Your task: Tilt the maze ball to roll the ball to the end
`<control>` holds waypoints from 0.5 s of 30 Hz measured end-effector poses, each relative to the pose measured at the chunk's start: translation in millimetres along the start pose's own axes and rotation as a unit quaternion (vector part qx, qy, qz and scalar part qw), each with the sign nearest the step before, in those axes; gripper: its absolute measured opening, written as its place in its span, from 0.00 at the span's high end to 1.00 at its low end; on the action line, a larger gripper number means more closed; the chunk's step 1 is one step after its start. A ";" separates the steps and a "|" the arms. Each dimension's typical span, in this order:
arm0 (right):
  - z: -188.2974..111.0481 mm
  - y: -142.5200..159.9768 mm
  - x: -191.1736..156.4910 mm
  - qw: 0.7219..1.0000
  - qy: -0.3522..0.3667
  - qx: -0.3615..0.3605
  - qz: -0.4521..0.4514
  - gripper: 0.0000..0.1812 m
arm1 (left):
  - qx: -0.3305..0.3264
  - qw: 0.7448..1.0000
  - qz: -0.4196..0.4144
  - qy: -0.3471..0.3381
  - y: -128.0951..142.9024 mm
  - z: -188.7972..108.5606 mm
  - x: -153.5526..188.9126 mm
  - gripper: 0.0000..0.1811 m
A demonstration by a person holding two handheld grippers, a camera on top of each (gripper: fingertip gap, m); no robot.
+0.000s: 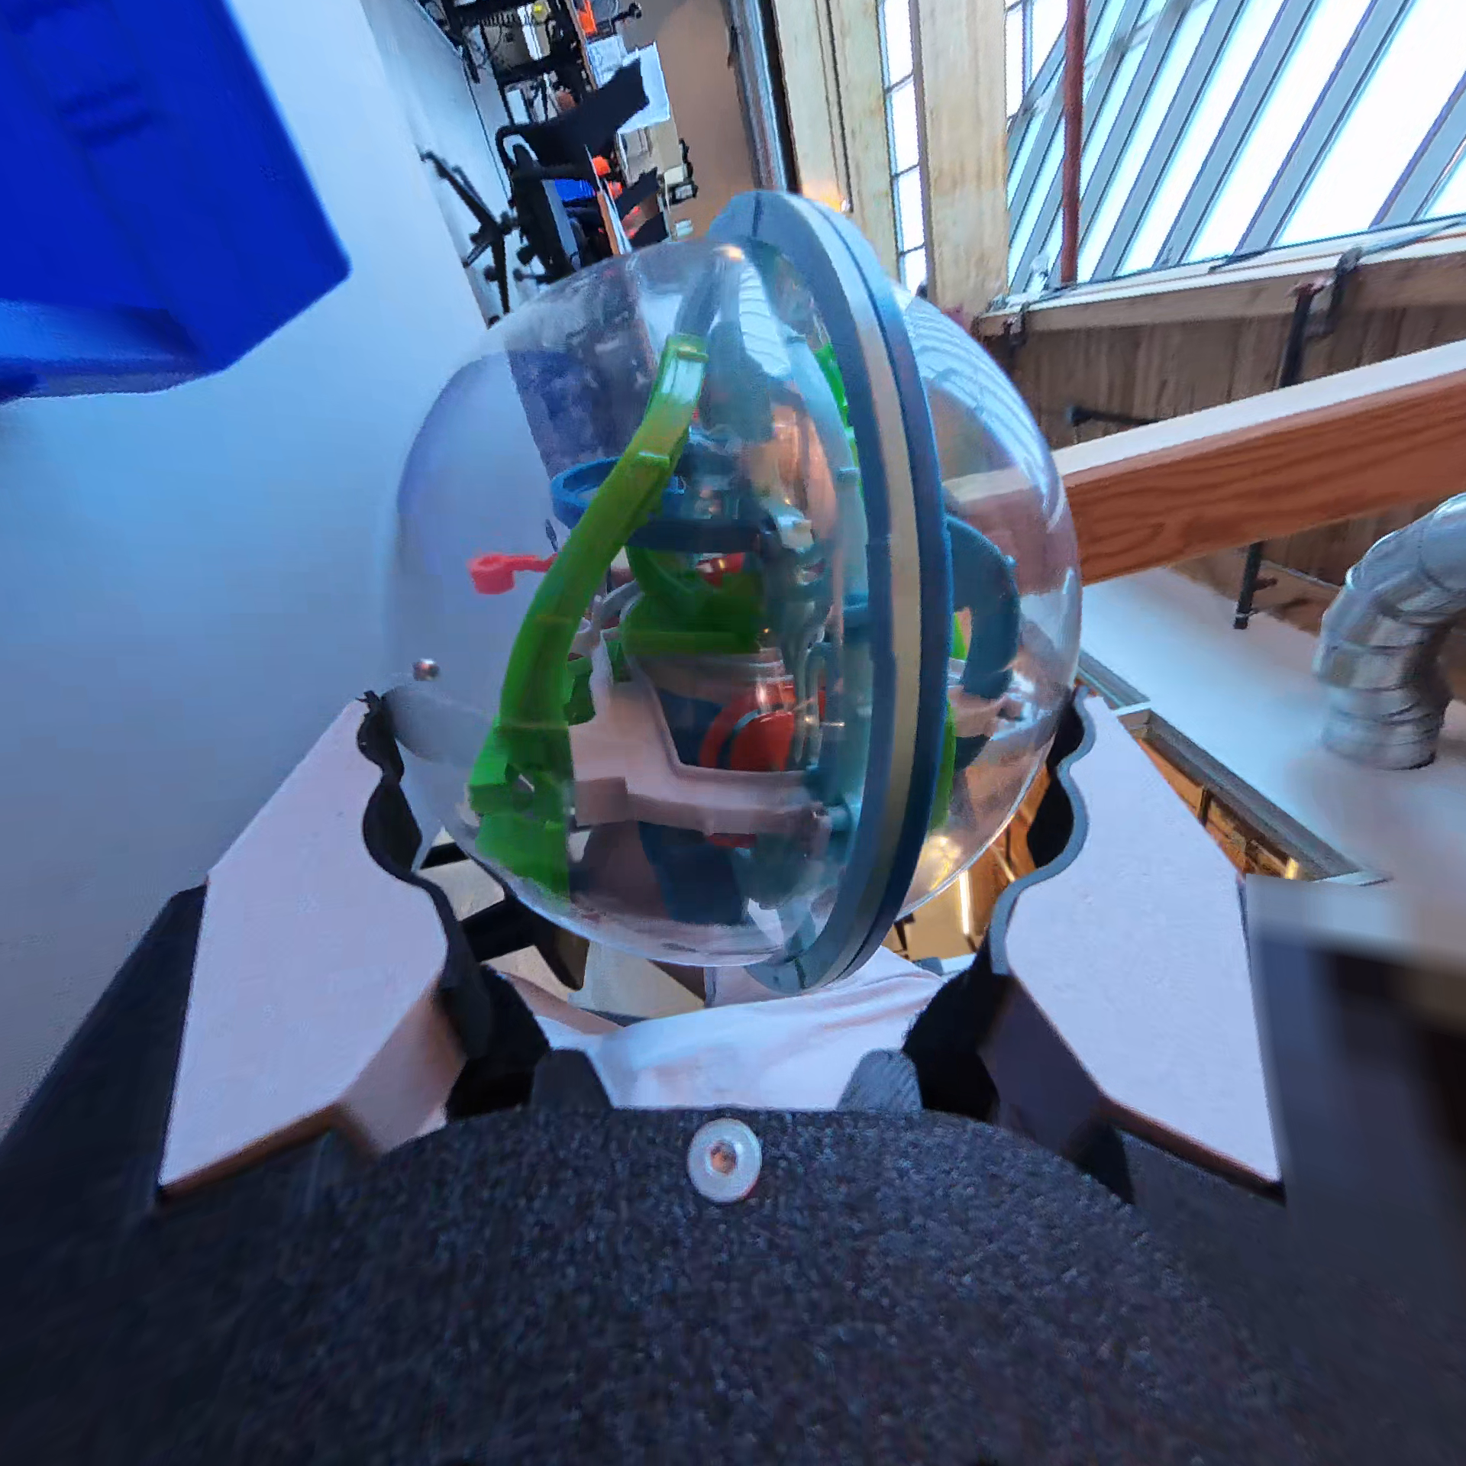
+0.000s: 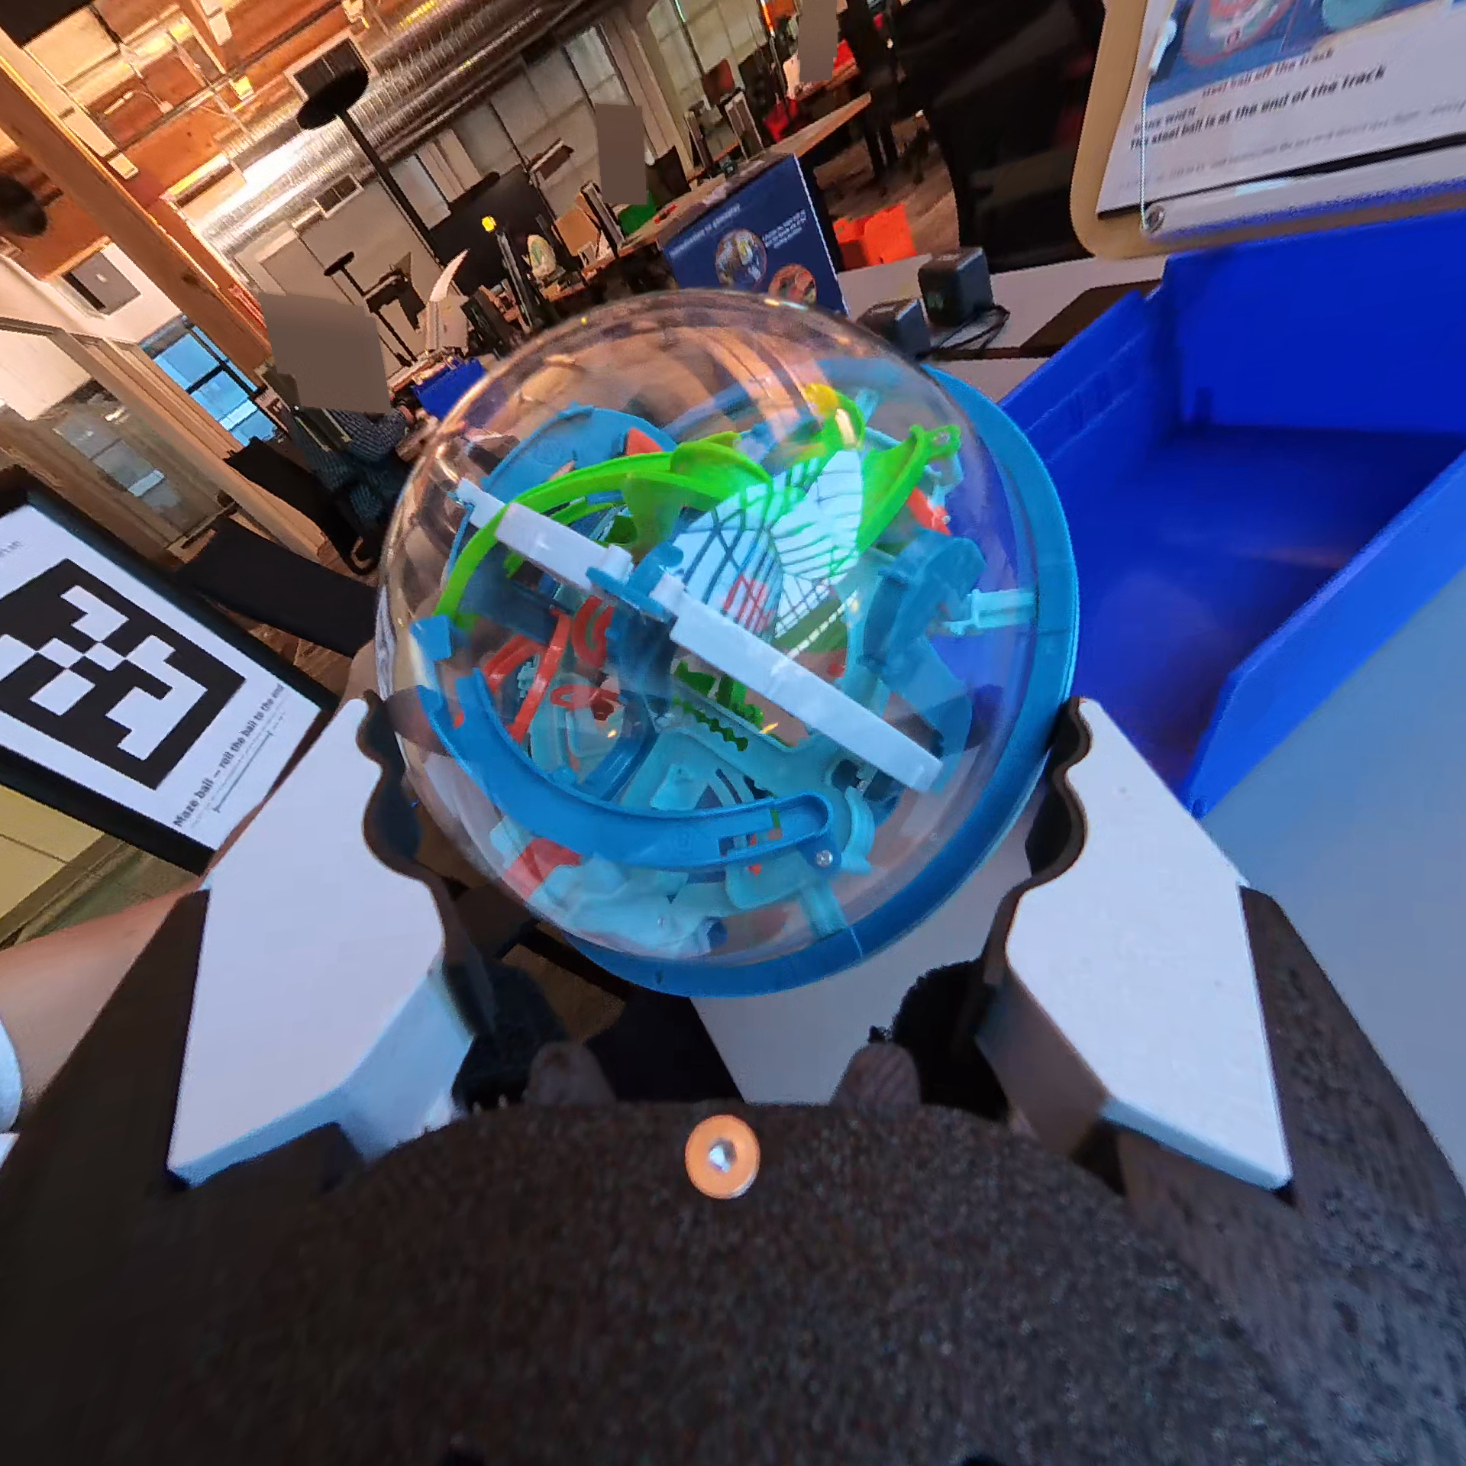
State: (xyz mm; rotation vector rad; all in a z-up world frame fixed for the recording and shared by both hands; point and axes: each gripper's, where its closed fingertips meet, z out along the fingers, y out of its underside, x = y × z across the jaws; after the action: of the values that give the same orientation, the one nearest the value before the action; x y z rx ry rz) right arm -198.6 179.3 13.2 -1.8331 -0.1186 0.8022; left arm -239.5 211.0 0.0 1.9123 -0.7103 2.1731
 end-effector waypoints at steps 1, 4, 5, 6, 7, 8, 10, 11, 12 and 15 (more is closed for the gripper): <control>2.2 2.4 1.6 1.000 0.001 -0.004 0.001 0.15 | 0.004 1.000 -0.002 0.001 -0.4 -1.4 -3.5 0.15; 3.9 1.7 -1.9 1.000 0.001 0.004 -0.024 0.15 | 0.020 0.999 0.032 0.004 -1.4 -4.0 0.4 0.15; 0.2 -5.0 -12.5 0.997 0.000 0.025 -0.075 0.15 | 0.029 0.996 0.087 0.005 -0.2 -4.4 14.6 0.15; -7.9 -16.2 -31.9 0.987 -0.007 0.066 -0.143 0.15 | 0.034 0.986 0.163 0.010 5.6 -4.6 38.4 0.15; -21.2 -29.5 -59.2 0.968 -0.019 0.119 -0.222 0.15 | 0.029 0.968 0.248 0.016 17.7 -3.8 68.7 0.15; -38.3 -40.3 -90.8 0.936 -0.032 0.175 -0.303 0.15 | 0.017 0.942 0.335 0.022 35.2 -1.8 100.8 0.15; -77.8 -48.6 -153.0 0.854 -0.056 0.270 -0.440 0.15 | -0.022 0.872 0.488 0.029 79.8 5.7 155.4 0.15; -96.9 -46.0 -180.6 0.804 -0.064 0.312 -0.502 0.15 | -0.042 0.831 0.554 0.033 102.6 9.8 175.4 0.15; -113.0 -40.4 -203.8 0.751 -0.068 0.347 -0.557 0.15 | -0.059 0.788 0.612 0.037 123.1 13.2 191.1 0.15; -140.2 -31.7 -241.8 0.658 -0.060 0.388 -0.643 0.15 | -0.092 0.692 0.715 0.033 161.6 19.7 222.9 0.15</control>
State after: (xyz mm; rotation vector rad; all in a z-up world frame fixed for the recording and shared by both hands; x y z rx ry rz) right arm -294.7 -25.6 180.4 -0.5156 -0.8998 -0.1220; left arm -327.6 19.2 177.9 1.0429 -2.9594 2.4127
